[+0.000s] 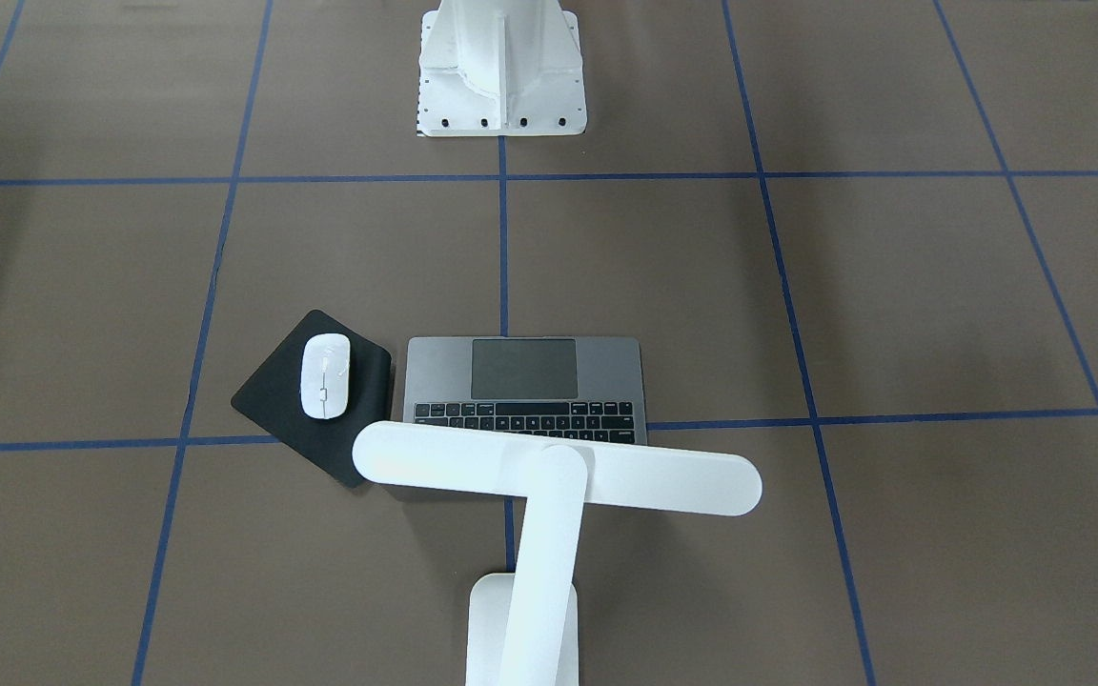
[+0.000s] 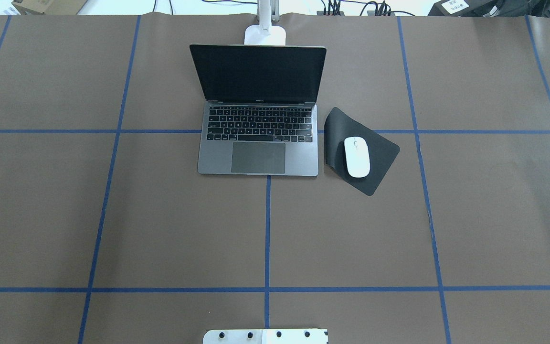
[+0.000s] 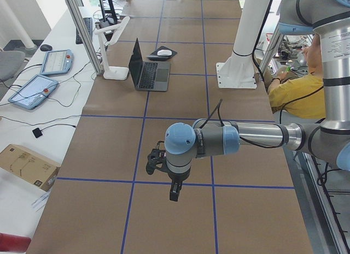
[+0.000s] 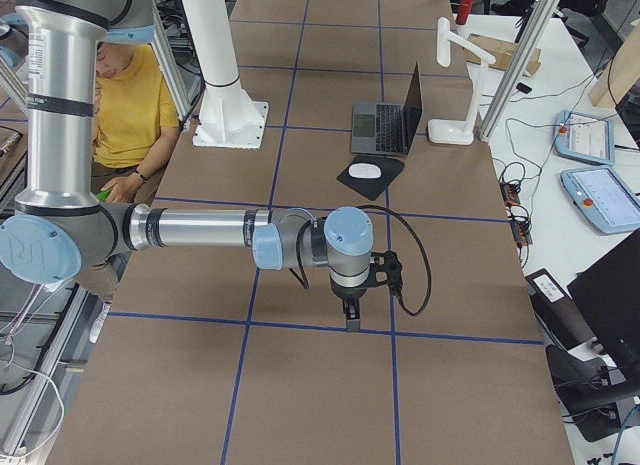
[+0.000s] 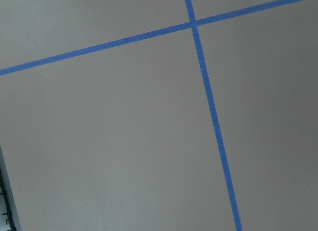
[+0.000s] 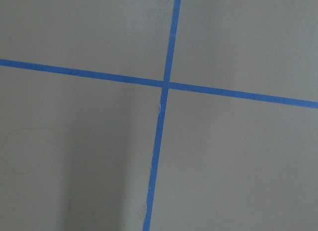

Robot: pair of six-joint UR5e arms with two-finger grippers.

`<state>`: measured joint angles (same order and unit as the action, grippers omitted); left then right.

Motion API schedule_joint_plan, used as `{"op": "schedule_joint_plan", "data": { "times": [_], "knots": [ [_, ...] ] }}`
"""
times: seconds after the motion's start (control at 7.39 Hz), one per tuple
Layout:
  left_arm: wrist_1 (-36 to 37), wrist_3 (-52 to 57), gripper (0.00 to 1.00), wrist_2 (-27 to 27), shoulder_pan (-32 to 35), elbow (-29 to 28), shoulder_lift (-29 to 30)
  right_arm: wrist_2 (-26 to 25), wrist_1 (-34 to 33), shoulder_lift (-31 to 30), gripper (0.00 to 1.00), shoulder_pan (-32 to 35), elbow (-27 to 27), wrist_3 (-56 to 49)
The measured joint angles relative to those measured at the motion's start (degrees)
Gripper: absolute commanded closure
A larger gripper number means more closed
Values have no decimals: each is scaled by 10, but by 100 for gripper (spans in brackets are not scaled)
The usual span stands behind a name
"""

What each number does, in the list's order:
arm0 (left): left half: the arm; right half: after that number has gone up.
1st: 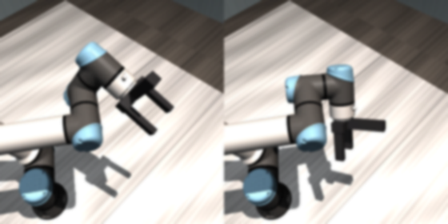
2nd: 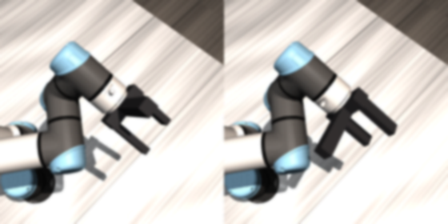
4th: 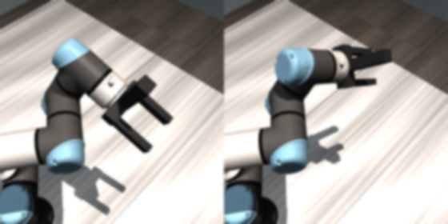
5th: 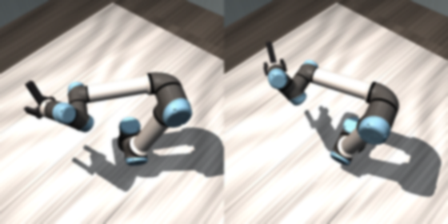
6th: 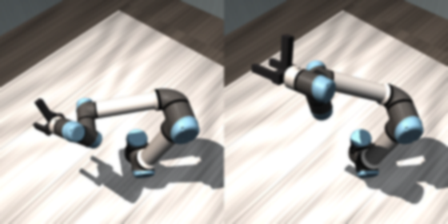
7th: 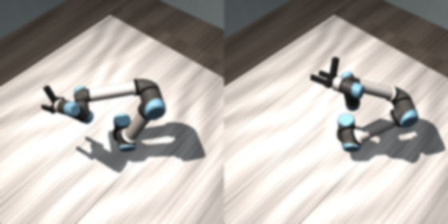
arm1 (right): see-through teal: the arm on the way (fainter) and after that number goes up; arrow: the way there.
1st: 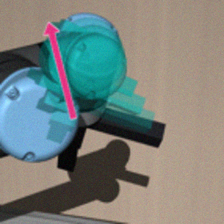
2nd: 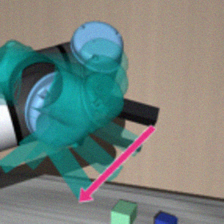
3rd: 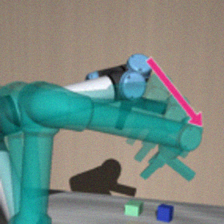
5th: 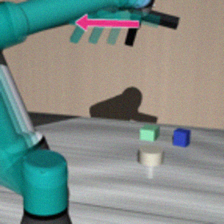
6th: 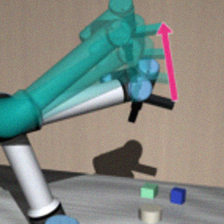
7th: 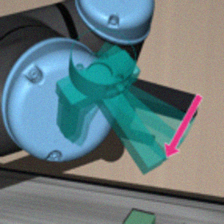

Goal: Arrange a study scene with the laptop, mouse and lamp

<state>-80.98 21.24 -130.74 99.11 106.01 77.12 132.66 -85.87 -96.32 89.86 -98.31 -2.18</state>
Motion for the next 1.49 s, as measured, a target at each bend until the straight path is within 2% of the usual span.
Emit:
{"op": "schedule_joint_plan", "data": {
  "times": [0.81, 1.22, 1.49],
  "knots": [
    [-6, -6, 0, 0, 1, 7, 6, -1, 3, 9, 0, -5, 13, 16],
    [-8, -75, 0, 0, -4, 4, 9, -1, 5, 16, 0, -5, 25, 16],
    [-12, -80, 0, -8, -5, -1, 10, -1, 6, 16, 0, -6, 32, 17]
  ]
}}
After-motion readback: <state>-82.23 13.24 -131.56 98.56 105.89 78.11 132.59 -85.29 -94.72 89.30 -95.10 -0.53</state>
